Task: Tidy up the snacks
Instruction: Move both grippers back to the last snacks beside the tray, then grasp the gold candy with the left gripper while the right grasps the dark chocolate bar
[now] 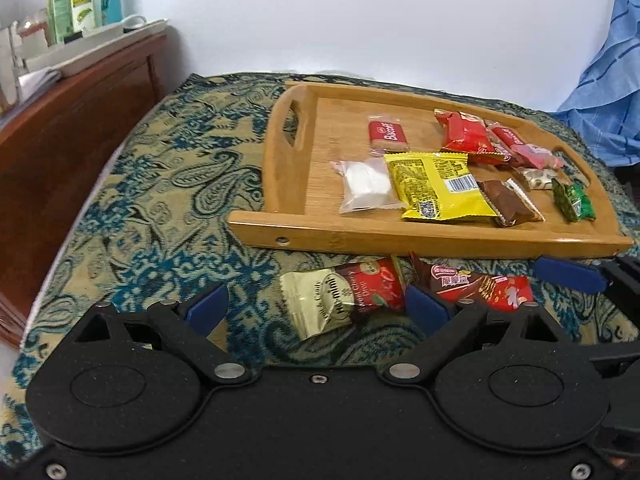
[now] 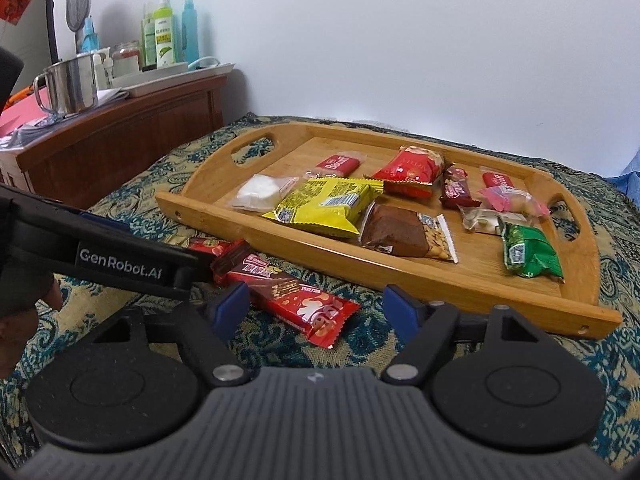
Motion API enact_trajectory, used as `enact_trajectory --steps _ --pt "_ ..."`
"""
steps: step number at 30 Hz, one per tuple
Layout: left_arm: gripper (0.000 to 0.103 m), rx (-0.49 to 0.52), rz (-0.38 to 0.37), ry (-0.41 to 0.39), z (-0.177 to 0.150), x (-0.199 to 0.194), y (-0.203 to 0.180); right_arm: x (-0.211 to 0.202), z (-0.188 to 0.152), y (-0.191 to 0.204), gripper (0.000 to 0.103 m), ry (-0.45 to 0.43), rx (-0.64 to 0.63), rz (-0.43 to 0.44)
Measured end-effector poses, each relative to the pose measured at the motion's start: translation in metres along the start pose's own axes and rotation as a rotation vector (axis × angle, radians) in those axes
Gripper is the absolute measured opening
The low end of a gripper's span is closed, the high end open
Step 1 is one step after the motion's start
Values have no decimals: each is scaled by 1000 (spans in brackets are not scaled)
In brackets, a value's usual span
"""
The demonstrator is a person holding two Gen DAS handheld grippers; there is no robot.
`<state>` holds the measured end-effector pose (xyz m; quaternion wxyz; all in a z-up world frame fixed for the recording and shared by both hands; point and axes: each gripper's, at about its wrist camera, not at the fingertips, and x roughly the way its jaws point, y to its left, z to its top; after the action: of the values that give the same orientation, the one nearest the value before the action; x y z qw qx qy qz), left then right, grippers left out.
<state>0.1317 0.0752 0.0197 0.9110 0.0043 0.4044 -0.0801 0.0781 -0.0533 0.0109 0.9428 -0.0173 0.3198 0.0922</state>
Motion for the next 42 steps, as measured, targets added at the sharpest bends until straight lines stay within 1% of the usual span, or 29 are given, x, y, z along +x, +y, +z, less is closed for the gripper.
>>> enact_trajectory --steps 3,5,7,8,9,12,13,14,16,19,28,34,37,42 --pt "85 -14 -37 16 1 6 2 3 0 3 84 7 -14 10" --pt "81 -9 -46 7 1 8 0 5 0 6 84 11 -28 15" --pt "73 15 -54 -4 0 7 -3 7 -1 9 83 15 -43 11" --pt "71 27 -55 -9 -1 7 -4 9 -1 11 83 18 -50 9" --pt "65 39 -60 -14 -1 6 -6 9 -1 12 82 20 -54 8" --pt "50 59 -70 -28 -3 2 -9 10 -1 13 75 22 -53 9" --pt "48 56 -72 -32 -3 1 -9 10 -1 13 72 21 -51 10" --pt "47 49 -75 -31 -2 1 -9 10 -1 13 69 20 -50 11" --pt "45 32 -74 -32 -2 -1 -7 10 -1 13 61 20 -48 14" --pt "45 25 -61 -40 -2 -4 -7 7 -1 12 54 18 -38 21" --pt "44 12 -41 -58 -2 -19 -8 -4 -4 12 47 -5 -21 27" --pt "44 6 -19 -66 -1 -27 -9 -14 -5 8 42 -34 2 9" --pt "44 3 -15 -72 1 -32 -11 -20 -5 3 39 -62 25 -1" --pt "44 4 -3 -80 4 -38 -15 -31 -2 -5 38 -115 68 -20"
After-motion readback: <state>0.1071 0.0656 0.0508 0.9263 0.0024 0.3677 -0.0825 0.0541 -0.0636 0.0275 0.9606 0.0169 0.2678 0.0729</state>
